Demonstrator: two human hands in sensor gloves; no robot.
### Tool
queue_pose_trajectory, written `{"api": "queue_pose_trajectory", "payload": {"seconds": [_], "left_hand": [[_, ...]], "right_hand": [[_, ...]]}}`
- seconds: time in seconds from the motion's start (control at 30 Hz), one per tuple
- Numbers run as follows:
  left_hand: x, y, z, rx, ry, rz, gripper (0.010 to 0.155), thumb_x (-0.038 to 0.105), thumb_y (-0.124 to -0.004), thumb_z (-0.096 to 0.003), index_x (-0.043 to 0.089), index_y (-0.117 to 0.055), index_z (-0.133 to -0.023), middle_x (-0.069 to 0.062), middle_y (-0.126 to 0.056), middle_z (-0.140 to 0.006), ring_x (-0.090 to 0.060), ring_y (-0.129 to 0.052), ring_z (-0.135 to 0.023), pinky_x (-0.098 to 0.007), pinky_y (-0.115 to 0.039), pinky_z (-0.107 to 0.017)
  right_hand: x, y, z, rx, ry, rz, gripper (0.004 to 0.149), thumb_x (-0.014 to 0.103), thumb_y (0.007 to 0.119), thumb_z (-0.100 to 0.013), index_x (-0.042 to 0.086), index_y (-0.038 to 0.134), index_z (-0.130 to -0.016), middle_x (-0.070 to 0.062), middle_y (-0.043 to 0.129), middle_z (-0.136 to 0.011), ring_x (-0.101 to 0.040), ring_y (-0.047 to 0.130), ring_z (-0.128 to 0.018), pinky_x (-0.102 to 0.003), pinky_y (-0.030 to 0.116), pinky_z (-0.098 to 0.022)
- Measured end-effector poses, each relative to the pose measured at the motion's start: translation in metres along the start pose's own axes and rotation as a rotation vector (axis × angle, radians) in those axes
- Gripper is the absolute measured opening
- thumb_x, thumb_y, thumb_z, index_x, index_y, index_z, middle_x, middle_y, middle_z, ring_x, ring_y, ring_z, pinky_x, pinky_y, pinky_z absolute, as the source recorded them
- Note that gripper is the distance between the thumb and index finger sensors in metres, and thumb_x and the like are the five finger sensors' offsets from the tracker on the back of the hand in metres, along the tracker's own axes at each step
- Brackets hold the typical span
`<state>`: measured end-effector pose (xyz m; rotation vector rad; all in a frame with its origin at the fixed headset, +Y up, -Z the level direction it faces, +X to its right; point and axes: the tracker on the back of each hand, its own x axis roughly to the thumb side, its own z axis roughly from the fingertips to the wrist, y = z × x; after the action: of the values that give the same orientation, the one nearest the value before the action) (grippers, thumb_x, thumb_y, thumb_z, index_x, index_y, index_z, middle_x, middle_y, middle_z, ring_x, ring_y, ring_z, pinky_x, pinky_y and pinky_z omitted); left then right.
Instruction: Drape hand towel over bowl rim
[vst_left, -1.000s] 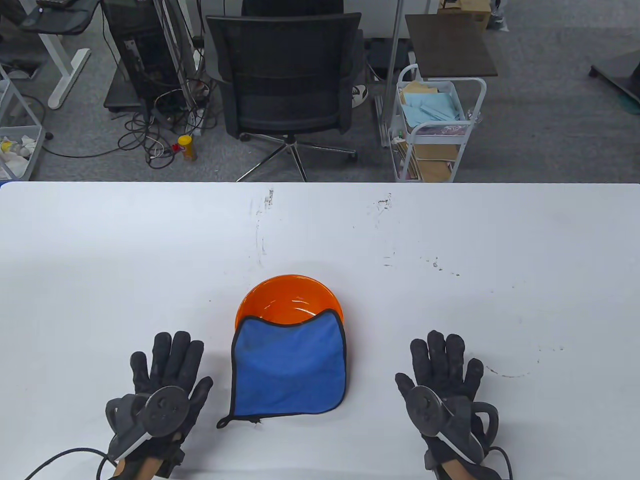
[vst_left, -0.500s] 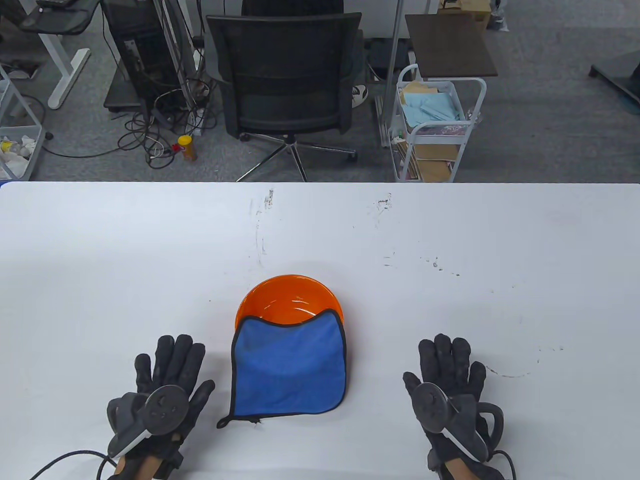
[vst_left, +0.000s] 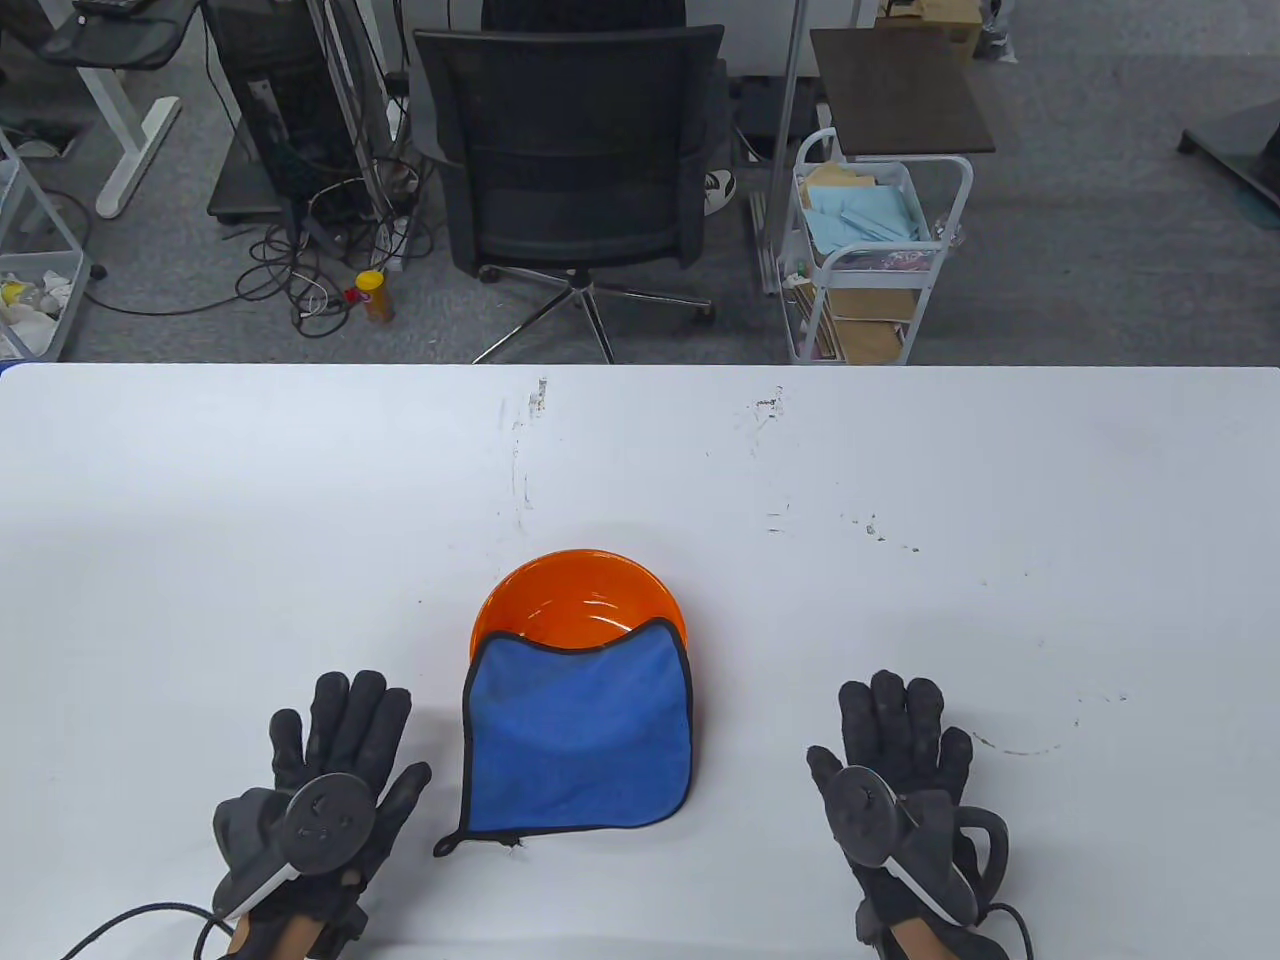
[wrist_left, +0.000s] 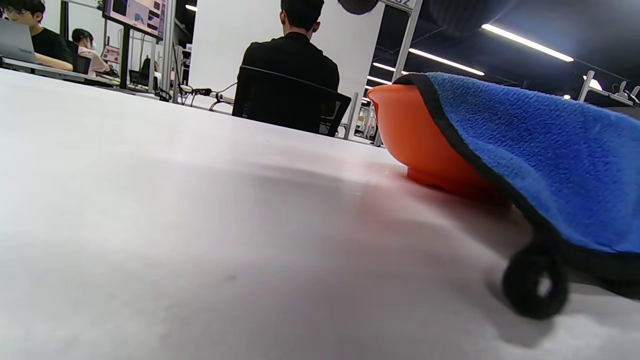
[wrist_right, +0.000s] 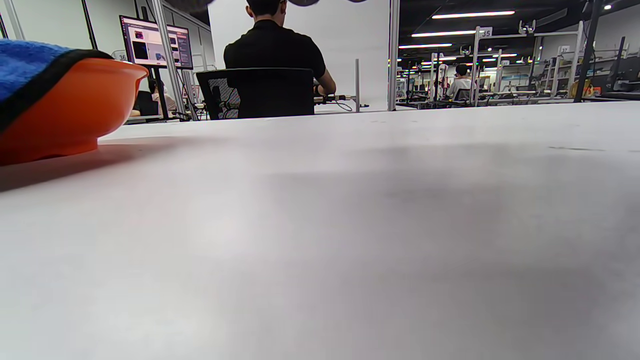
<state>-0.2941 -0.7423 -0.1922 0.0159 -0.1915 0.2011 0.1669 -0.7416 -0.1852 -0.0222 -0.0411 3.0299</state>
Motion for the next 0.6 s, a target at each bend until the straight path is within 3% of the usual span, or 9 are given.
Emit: {"api": "queue_pose_trajectory", "payload": {"seconds": [0.6], "left_hand": [[0.0016, 0.0000, 0.0003, -0.023, -0.001, -0.008, 0.071, 0.054, -0.056, -0.0576, 0.022, -0.029, -0.115, -0.002, -0.019, -0.122, -0.029, -0.008, -0.110, -0.059, -0.007, -0.071]], "right_hand": [[0.0037, 0.0027, 0.0006, 0.031, -0.027, 0.012, 0.068, 0.048, 0.049, -0.063, 0.010, 0.028, -0.116, -0.022, 0.021, -0.119, -0.052, 0.010, -0.106, -0.075, 0.025, -0.070]]}}
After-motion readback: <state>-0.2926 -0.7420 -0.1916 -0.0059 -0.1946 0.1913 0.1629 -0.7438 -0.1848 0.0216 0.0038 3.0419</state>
